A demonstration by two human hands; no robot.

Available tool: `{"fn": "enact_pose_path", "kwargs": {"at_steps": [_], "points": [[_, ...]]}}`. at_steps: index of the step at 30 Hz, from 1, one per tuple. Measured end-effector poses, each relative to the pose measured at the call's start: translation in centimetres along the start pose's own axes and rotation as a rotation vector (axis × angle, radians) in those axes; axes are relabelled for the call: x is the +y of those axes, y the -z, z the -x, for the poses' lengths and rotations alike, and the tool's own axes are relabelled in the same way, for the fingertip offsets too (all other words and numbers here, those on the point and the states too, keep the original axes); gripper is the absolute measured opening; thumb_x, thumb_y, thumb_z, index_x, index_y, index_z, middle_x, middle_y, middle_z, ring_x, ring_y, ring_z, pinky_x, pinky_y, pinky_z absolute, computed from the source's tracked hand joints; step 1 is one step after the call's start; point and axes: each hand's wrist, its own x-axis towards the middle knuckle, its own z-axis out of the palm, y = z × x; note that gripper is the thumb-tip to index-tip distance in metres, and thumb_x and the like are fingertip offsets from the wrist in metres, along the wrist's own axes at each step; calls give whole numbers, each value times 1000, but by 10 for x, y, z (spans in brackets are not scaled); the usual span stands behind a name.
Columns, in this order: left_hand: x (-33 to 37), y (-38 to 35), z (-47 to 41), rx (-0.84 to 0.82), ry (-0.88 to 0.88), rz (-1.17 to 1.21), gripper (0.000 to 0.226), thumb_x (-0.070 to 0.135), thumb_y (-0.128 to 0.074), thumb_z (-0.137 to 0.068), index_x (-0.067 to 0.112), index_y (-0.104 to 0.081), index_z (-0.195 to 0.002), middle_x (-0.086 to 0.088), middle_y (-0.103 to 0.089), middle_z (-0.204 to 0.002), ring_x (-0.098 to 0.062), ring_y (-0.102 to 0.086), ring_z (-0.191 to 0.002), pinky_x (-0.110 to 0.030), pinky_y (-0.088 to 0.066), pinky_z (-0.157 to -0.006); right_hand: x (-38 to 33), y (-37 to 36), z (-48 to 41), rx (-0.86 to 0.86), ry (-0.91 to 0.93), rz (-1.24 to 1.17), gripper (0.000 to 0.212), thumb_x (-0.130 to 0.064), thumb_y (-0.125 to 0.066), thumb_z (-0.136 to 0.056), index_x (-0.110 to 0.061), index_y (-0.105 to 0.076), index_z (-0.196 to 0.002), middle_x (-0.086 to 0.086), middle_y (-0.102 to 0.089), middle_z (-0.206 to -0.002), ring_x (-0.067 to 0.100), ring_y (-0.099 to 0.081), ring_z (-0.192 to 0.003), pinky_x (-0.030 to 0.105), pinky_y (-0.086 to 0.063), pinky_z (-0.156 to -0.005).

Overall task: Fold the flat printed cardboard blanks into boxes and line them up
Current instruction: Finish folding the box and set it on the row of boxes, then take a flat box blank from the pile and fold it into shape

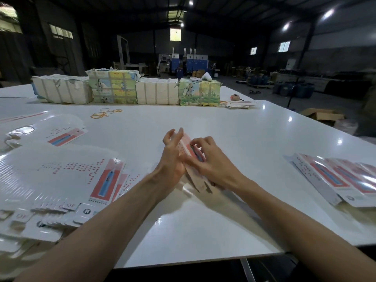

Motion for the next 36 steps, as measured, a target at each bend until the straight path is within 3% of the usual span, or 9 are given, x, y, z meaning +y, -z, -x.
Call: {"fn": "enact_pose_path", "kwargs": {"at_steps": [3, 5, 8, 11, 17, 27, 30, 32, 36], "points": [[-1, -2, 4, -71, 22, -178, 65, 56, -52, -104, 43, -22, -160, -7, -41, -159, -32, -53, -137, -49, -54, -106, 2, 7, 0, 33, -5, 84, 57, -50, -74, -92, -22, -53, -137, -5, -44, -124, 9, -56, -100, 1, -45, -67], [-2, 0, 9, -73, 3, -469, 62, 61, -51, -103, 48, -22, -157, 5, -52, -149, -20, -59, -129, -35, -55, -99, 6, 24, -1, 92, -23, 140, 52, -42, -75, -93, -21, -57, -137, -2, -47, -125, 14, -56, -104, 1, -42, -67], [-6, 7, 11, -176, -129, -957, 20, 43, -56, -107, 43, -62, -126, 9, -71, -112, -12, -70, -100, -25, -55, -81, 21, 60, 6, 150, -111, 263, 58, -39, -77, -91, -18, -57, -142, 3, -50, -128, 15, -56, -104, 7, -45, -69], [-18, 9, 12, -358, -242, -1393, 16, 32, -62, -103, 42, -74, -104, 10, -66, -98, -4, -64, -85, -22, -51, -79, 44, 96, 37, 182, -234, 412, 58, -39, -77, -92, -20, -57, -143, 3, -51, -131, 16, -57, -103, 21, -54, -81], [-17, 9, 14, -385, -259, -1403, 19, 27, -62, -102, 41, -74, -104, 7, -62, -94, -3, -61, -84, -20, -47, -77, 86, 142, 115, 185, -461, 941, 40, -34, -50, -107, -21, -51, -145, 1, -54, -140, 21, -52, -123, 40, -45, -110], [-18, 11, 15, -402, -267, -1415, 24, 24, -57, -104, 43, -73, -105, 7, -60, -90, -2, -60, -86, -20, -45, -75, 89, 169, 145, 218, -583, 1021, 37, -31, -45, -110, -19, -53, -143, 2, -57, -141, 20, -56, -125, 37, -50, -106], [-19, 13, 12, -401, -261, -1421, 23, 25, -57, -105, 43, -72, -106, 8, -61, -91, -2, -60, -85, -21, -46, -75, 75, 164, 126, 217, -530, 1010, 30, -26, -51, -108, -19, -56, -137, 3, -60, -136, 21, -59, -121, 38, -48, -110], [-18, 13, 11, -395, -249, -1420, 22, 27, -57, -105, 43, -72, -106, 8, -61, -91, -2, -60, -84, -21, -46, -74, 61, 152, 102, 212, -429, 973, 23, -25, -49, -108, -16, -60, -125, 4, -62, -126, 21, -61, -111, 38, -51, -104], [-17, 13, 13, -387, -224, -1426, 23, 27, -57, -104, 46, -72, -104, 9, -62, -93, -3, -62, -83, -17, -47, -71, 27, 106, 41, 218, -124, 880, 21, -25, -49, -107, -13, -66, -109, 4, -67, -102, 22, -62, -87, 33, -51, -75]]}}
